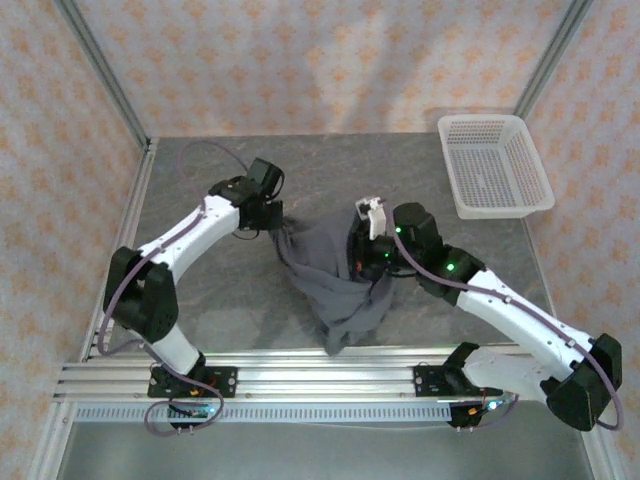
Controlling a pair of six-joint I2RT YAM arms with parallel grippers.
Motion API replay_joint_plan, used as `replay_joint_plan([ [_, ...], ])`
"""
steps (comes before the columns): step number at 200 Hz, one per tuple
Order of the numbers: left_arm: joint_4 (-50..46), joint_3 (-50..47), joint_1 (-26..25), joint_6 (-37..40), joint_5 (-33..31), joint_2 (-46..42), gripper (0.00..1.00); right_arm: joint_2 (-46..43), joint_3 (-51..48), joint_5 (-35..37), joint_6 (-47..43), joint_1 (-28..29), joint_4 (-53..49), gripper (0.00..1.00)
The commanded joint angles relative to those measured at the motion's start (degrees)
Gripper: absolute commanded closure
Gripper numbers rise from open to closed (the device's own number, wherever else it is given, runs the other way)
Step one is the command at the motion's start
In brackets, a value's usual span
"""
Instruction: Fold the inside-out t-shirt
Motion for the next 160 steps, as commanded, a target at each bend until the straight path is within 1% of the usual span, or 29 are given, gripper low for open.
replay_joint_plan([
  [1, 4.2, -4.9, 1.4, -3.2, 0.9, 0.6, 0.99, -1.7, 4.1, -1.5, 3.8, -2.9, 9.2, 1.0],
  [8, 5.4, -6.9, 2.0, -3.7, 1.7, 0.3, 0.96, -2.0, 5.0, -0.6, 4.5, -4.1, 9.8, 1.0],
  [28, 6.2, -10.3, 4.4, -4.1, 3.3, -2.0, 0.79, -3.9, 7.4, 3.7, 5.8, -7.3, 10.5, 1.0],
  [45, 3.8, -9.8, 7.4, -3.3, 5.2, -4.6, 0.57, -4.4, 9.6, 6.1, 6.5, -9.1, 10.2, 1.0],
  [60, 0.7, -6.3, 8.4, -1.8, 8.4, -7.9, 0.4, -2.8, 12.5, 7.5, 5.9, -9.3, 5.8, 1.0],
  [65, 0.2, -5.0, 8.4, -1.5, 10.5, -9.4, 0.36, -2.1, 13.1, 7.7, 5.9, -9.3, 4.6, 1.0],
  [78, 1.0, -1.3, 7.6, -2.8, 18.5, -13.9, 0.27, -0.7, 13.6, 8.3, 6.5, -9.3, 3.1, 1.0],
  [87, 4.5, 0.5, 5.4, -4.1, 23.3, -17.2, 0.2, 0.0, 13.5, 8.3, 6.9, -9.3, 3.1, 1.0],
  [93, 7.8, 1.4, 3.1, -4.6, 26.2, -19.0, 0.16, 0.3, 13.5, 8.3, 7.4, -9.3, 3.4, 1.0],
  [105, 13.1, 4.3, -2.9, -3.3, 31.5, -19.8, 0.12, 1.0, 13.6, 8.3, 8.1, -9.3, 3.9, 1.0],
  [112, 13.5, 6.8, -6.7, -0.5, 34.0, -18.6, 0.11, 1.3, 13.9, 8.4, 8.8, -9.3, 4.4, 1.0],
  [120, 12.6, 9.4, -11.3, 3.6, 34.6, -16.8, 0.11, 1.7, 14.6, 9.0, 9.7, -9.3, 4.7, 1.0],
  [129, 10.8, 11.7, -15.9, 8.0, 32.8, -14.3, 0.11, 2.1, 15.6, 9.8, 10.6, -9.3, 4.8, 1.0],
  [137, 10.0, 12.6, -18.4, 9.3, 28.3, -12.1, 0.11, 2.3, 16.9, 10.6, 11.4, -9.3, 4.8, 1.0],
  [146, 11.9, 11.3, -19.2, 7.8, 23.9, -10.0, 0.11, 2.3, 18.1, 11.9, 12.5, -9.3, 4.9, 1.0],
  [160, 18.0, 7.4, -19.3, 5.7, 22.2, -7.1, 0.13, 2.2, 19.4, 13.4, 14.6, -9.3, 6.3, 1.0],
])
